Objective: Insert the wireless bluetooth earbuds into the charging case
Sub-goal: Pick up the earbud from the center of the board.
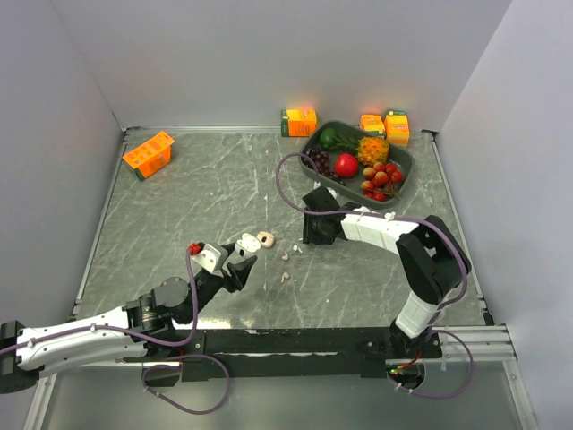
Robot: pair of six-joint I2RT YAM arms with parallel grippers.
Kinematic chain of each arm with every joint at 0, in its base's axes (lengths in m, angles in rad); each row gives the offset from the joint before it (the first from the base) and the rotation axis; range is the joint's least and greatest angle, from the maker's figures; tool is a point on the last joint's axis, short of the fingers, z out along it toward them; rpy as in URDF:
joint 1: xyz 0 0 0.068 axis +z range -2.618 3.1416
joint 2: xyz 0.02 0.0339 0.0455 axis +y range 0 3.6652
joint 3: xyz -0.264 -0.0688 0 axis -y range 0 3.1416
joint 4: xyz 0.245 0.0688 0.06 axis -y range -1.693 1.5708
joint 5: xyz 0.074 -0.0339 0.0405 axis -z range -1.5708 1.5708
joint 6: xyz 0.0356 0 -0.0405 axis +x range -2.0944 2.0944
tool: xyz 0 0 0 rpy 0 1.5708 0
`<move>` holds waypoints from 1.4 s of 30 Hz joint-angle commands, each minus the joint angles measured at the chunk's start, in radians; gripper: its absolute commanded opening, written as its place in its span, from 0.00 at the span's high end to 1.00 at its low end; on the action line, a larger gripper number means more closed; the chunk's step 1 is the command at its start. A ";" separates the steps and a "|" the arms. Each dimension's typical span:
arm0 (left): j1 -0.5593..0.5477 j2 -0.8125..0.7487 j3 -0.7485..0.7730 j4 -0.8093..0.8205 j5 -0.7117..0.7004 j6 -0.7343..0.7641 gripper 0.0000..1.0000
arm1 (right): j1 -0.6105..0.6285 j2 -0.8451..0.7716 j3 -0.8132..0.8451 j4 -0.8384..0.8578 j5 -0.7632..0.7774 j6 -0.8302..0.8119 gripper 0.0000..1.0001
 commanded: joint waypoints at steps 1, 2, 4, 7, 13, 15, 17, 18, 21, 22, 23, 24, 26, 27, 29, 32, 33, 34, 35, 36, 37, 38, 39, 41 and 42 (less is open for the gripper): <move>-0.011 -0.002 0.006 0.025 -0.021 -0.006 0.99 | -0.015 0.034 0.051 0.023 0.037 0.018 0.53; -0.013 -0.002 0.006 0.022 -0.021 -0.008 0.99 | -0.017 0.037 0.050 0.025 0.040 0.016 0.53; -0.014 -0.002 0.008 0.023 -0.024 -0.005 0.99 | -0.018 0.043 0.050 0.034 0.036 0.013 0.53; -0.018 -0.002 0.006 0.028 -0.028 -0.003 0.99 | -0.020 0.055 0.062 0.029 0.037 0.005 0.53; -0.018 0.005 0.005 0.029 -0.025 -0.003 0.99 | -0.021 0.075 0.089 0.029 0.019 -0.007 0.53; -0.018 0.005 0.002 0.029 -0.028 -0.003 0.99 | -0.023 0.081 0.091 0.031 0.017 -0.009 0.54; -0.019 0.004 0.002 0.026 -0.031 -0.005 0.99 | -0.021 0.083 0.085 0.036 0.013 -0.007 0.54; -0.021 0.002 0.000 0.025 -0.034 -0.006 0.99 | -0.023 0.083 0.082 0.039 0.010 -0.005 0.55; -0.021 0.004 -0.001 0.026 -0.032 -0.008 0.99 | -0.023 0.081 0.070 0.048 0.007 -0.005 0.58; -0.021 0.005 -0.001 0.028 -0.032 -0.006 0.99 | -0.023 0.080 0.066 0.049 0.007 -0.004 0.58; -0.022 0.007 -0.001 0.028 -0.032 -0.006 0.99 | -0.021 0.081 0.065 0.049 0.007 -0.005 0.59; -0.022 0.008 0.000 0.029 -0.031 -0.006 0.99 | -0.023 0.081 0.063 0.052 0.005 -0.005 0.60; -0.022 0.011 0.000 0.028 -0.031 -0.006 0.99 | -0.023 0.081 0.062 0.052 0.004 -0.007 0.62; -0.022 0.013 0.000 0.028 -0.031 -0.006 0.99 | -0.021 0.084 0.062 0.052 0.002 -0.007 0.63; -0.024 0.013 -0.001 0.029 -0.035 -0.008 0.99 | -0.021 0.086 0.062 0.051 -0.001 -0.005 0.64; -0.025 0.011 -0.001 0.026 -0.037 -0.008 0.99 | -0.021 0.087 0.057 0.052 -0.002 -0.005 0.63; -0.027 0.013 -0.001 0.028 -0.038 -0.009 0.99 | -0.021 0.087 0.057 0.051 -0.001 -0.005 0.63; -0.028 0.010 -0.001 0.026 -0.040 -0.010 0.99 | -0.020 0.087 0.056 0.051 -0.001 -0.005 0.62; -0.028 0.010 -0.001 0.026 -0.040 -0.010 0.99 | -0.020 0.087 0.054 0.051 -0.001 -0.005 0.60; -0.028 0.010 -0.001 0.026 -0.040 -0.011 0.99 | -0.021 0.087 0.054 0.049 0.001 -0.004 0.60; -0.030 0.011 0.000 0.026 -0.040 -0.011 0.99 | -0.021 0.087 0.053 0.049 0.001 -0.005 0.60; -0.030 0.011 -0.001 0.025 -0.040 -0.011 0.99 | -0.021 0.089 0.053 0.049 0.001 -0.005 0.60; -0.030 0.011 -0.001 0.026 -0.040 -0.011 0.99 | -0.020 0.090 0.051 0.049 -0.004 -0.005 0.60; -0.031 0.013 0.000 0.025 -0.040 -0.011 0.99 | -0.021 0.098 0.051 0.048 -0.004 -0.004 0.61; -0.031 0.012 0.000 0.023 -0.040 -0.013 0.99 | -0.021 0.100 0.050 0.048 -0.004 -0.002 0.61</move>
